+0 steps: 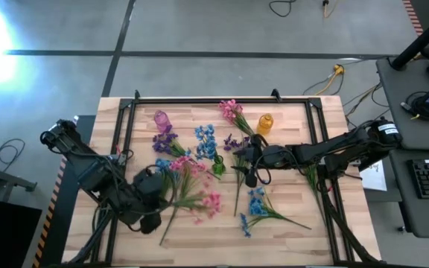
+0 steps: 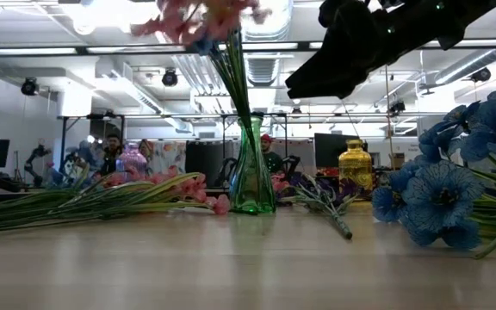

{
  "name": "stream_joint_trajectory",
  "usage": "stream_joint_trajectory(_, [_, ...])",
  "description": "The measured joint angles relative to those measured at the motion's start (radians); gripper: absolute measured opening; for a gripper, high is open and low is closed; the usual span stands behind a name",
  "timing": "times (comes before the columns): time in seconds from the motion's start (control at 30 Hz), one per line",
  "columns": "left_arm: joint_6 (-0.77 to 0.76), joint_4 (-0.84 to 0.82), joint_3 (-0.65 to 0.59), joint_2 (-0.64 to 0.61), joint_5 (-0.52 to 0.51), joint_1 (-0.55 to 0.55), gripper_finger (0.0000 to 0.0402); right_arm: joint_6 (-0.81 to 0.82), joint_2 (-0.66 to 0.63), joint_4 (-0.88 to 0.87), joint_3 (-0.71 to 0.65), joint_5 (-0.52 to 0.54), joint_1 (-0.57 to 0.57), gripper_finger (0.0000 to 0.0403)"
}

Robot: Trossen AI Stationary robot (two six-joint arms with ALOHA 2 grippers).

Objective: Sort flowers into vase by color
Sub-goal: Put the bottom left pink flowers into the yellow vase

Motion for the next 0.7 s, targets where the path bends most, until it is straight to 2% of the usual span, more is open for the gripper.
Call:
stream_joint_trajectory(0.17, [0.144, 0.139, -0.052, -0.002, -0.003, -0.004, 0.0, -0.021, 0.0, 0.0, 0.0, -0.077, 0.021, 0.0244])
stream_joint_trajectory(0.33, [0.331, 0.302, -0.102, -0.003, -0.077, -0.003, 0.0, -0.091, 0.0, 0.004, 0.0, -0.089, 0.102, 0.0244])
stream_joint_trajectory(0.43, [0.44, 0.426, -0.141, -0.005, -0.124, -0.002, 0.0, -0.15, 0.003, 0.044, 0.0, -0.04, 0.174, 0.0244])
stream_joint_trajectory(0.57, [0.559, 0.575, -0.191, -0.006, -0.153, 0.006, 0.0, -0.249, 0.039, 0.184, 0.0, 0.058, 0.257, 0.0244])
stream_joint_trajectory(0.7, [0.656, 0.692, -0.245, -0.006, -0.195, 0.011, 0.0, -0.296, 0.079, 0.279, 0.0, 0.124, 0.28, 0.0244])
